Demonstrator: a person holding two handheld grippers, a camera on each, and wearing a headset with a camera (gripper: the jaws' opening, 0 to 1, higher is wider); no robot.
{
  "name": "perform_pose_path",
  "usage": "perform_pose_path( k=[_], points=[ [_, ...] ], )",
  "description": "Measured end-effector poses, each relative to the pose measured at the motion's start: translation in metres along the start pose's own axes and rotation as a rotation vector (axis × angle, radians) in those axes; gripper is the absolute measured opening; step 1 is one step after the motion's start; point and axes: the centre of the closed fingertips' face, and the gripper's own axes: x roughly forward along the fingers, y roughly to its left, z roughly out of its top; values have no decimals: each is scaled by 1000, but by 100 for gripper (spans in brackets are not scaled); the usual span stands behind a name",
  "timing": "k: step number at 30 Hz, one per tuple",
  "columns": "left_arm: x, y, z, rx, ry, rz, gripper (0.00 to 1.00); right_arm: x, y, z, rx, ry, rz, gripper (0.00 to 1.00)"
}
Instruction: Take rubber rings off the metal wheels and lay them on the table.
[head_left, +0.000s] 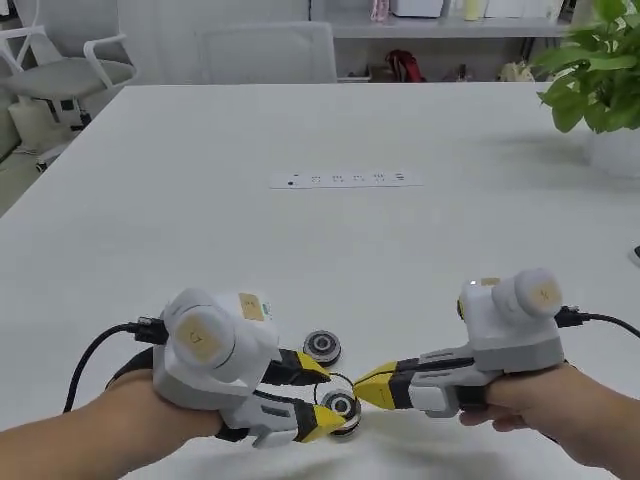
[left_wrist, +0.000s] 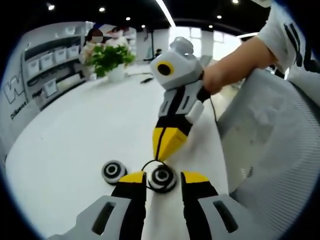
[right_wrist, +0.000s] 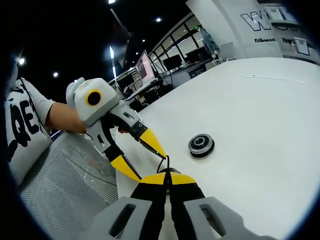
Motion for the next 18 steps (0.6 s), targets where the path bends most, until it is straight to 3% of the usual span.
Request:
perform_pose_path(
  k=[7, 18],
  points=[
    [-9, -4, 2, -3, -11, -6, 38, -1, 1, 4, -5, -10, 2, 0],
    [-26, 1, 7, -22, -46, 13, 45, 0, 5, 10, -8, -18, 14, 0]
  ],
)
